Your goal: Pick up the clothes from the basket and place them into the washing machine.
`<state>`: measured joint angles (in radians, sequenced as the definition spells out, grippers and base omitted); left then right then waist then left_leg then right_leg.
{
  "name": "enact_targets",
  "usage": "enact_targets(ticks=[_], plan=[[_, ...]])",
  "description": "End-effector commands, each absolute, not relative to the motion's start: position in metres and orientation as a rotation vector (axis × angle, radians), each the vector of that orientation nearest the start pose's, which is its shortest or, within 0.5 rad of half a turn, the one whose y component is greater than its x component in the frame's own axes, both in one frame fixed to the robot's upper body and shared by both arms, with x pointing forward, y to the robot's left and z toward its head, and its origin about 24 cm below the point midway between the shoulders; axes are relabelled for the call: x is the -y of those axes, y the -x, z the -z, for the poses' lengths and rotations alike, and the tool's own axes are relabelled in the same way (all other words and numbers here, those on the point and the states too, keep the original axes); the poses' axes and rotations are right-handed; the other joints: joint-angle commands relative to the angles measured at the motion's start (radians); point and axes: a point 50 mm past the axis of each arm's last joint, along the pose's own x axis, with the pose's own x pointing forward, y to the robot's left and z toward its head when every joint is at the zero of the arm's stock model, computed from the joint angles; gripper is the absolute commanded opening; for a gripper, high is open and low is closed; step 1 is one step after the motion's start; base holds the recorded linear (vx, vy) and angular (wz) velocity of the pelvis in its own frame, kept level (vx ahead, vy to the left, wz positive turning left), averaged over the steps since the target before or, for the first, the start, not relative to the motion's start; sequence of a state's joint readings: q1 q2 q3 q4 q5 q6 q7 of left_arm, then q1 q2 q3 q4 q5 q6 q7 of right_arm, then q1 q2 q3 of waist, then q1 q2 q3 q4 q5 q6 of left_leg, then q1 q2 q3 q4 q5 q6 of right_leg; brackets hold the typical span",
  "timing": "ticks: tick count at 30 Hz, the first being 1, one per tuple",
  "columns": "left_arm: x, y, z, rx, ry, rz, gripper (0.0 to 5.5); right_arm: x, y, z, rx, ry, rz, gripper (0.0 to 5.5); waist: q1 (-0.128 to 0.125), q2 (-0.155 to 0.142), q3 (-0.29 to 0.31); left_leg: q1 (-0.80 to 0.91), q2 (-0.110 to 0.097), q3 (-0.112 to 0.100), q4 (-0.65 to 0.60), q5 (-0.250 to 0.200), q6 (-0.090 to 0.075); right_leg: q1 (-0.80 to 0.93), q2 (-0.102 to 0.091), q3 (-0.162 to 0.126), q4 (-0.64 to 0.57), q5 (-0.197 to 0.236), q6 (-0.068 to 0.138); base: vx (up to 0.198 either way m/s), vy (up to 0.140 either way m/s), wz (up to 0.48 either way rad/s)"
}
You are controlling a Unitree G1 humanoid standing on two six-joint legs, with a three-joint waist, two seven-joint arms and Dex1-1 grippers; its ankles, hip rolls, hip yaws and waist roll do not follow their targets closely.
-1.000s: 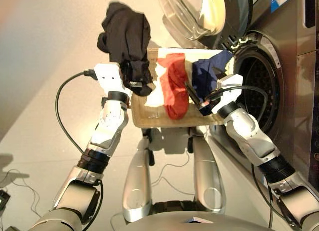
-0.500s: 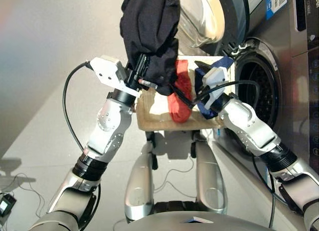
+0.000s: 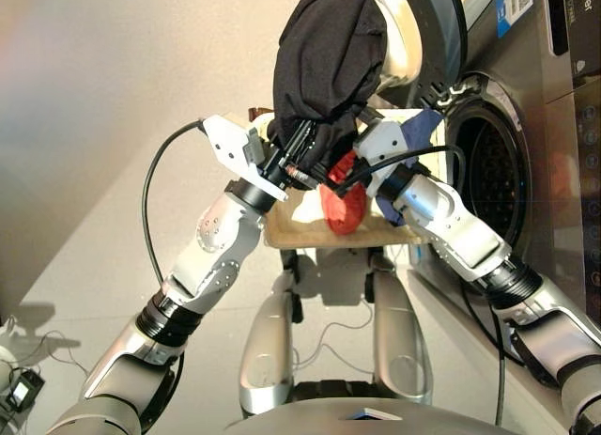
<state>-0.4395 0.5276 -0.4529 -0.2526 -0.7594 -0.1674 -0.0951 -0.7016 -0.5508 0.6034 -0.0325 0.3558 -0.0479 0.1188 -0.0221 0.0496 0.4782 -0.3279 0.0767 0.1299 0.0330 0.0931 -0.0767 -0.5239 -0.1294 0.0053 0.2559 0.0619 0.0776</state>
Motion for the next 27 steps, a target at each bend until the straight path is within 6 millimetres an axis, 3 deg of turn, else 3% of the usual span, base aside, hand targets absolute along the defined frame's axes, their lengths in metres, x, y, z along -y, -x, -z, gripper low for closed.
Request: enact_targets(ticks=[1,7,8,9,10,22,23,24,25,26,27], plan=[[-0.080,-0.242,-0.209,0.612,0.230,0.925,0.00,0.032,-0.292,-0.217,0.647,0.359,-0.868,5.50,0.009,-0.039,-0.079,0.015,-0.027,-0.003,0.008,-0.023,-0.019,0.104,-0.030,0.018,-0.163,0.080,0.092,0.000,0.000,0.000],[-0.080,-0.242,-0.210,0.619,0.225,0.922,0.00,0.026,-0.293,-0.216,0.642,0.357,-0.876,5.50,0.012,-0.039,-0.076,0.012,-0.026,-0.005,0.010,-0.022,-0.019,0.101,-0.031,0.015,-0.161,0.080,0.090,0.000,0.000,0.000],[-0.080,-0.242,-0.210,0.619,0.225,0.923,0.00,0.028,-0.294,-0.215,0.639,0.347,-0.866,4.14,0.014,-0.039,-0.074,0.011,-0.026,-0.005,0.012,-0.021,-0.019,0.102,-0.032,0.014,-0.161,0.080,0.090,0.000,0.000,0.000],[-0.080,-0.242,-0.210,0.619,0.225,0.923,0.00,0.028,-0.294,-0.215,0.639,0.347,-0.866,2.37,0.014,-0.039,-0.074,0.011,-0.026,-0.005,0.012,-0.021,-0.019,0.103,-0.032,0.014,-0.161,0.080,0.090,0.000,0.000,0.000],[-0.080,-0.242,-0.210,0.617,0.223,0.924,0.00,0.028,-0.293,-0.215,0.640,0.346,-0.867,0.00,0.013,-0.038,-0.073,0.011,-0.026,-0.005,0.013,-0.021,-0.019,0.102,-0.032,0.014,-0.161,0.080,0.090,0.000,0.000,0.000],[-0.082,-0.245,-0.207,0.616,0.237,0.889,0.00,0.038,-0.291,-0.216,0.701,0.348,-0.791,0.00,0.013,-0.034,-0.071,0.003,-0.030,-0.007,0.023,-0.025,-0.015,0.100,-0.036,0.016,-0.158,0.079,0.091,0.000,0.000,0.000],[-0.082,-0.245,-0.207,0.616,0.241,0.886,0.65,0.040,-0.291,-0.216,0.707,0.349,-0.779,0.00,0.013,-0.033,-0.072,0.002,-0.030,-0.007,0.024,-0.025,-0.014,0.100,-0.037,0.016,-0.158,0.078,0.091,0.000,0.000,0.000],[-0.082,-0.246,-0.206,0.615,0.251,0.877,2.22,0.042,-0.292,-0.215,0.709,0.337,-0.760,0.00,0.014,-0.031,-0.073,0.001,-0.030,-0.007,0.026,-0.025,-0.015,0.099,-0.038,0.014,-0.157,0.077,0.091,0.000,0.000,0.000],[-0.082,-0.247,-0.205,0.611,0.254,0.872,2.50,0.044,-0.294,-0.213,0.700,0.323,-0.744,0.00,0.014,-0.030,-0.073,-0.001,-0.030,-0.008,0.028,-0.025,-0.014,0.099,-0.038,0.013,-0.157,0.077,0.091,0.000,0.000,0.000],[-0.082,-0.247,-0.205,0.615,0.255,0.869,3.17,0.046,-0.294,-0.211,0.688,0.297,-0.731,0.00,0.014,-0.030,-0.072,-0.002,-0.031,-0.009,0.028,-0.025,-0.014,0.099,-0.038,0.013,-0.157,0.077,0.091,0.000,0.000,0.000],[-0.082,-0.247,-0.205,0.615,0.259,0.864,4.53,0.047,-0.294,-0.209,0.685,0.280,-0.724,0.00,0.014,-0.030,-0.073,-0.002,-0.031,-0.009,0.029,-0.025,-0.015,0.100,-0.038,0.013,-0.157,0.076,0.091,0.000,0.000,0.000]])
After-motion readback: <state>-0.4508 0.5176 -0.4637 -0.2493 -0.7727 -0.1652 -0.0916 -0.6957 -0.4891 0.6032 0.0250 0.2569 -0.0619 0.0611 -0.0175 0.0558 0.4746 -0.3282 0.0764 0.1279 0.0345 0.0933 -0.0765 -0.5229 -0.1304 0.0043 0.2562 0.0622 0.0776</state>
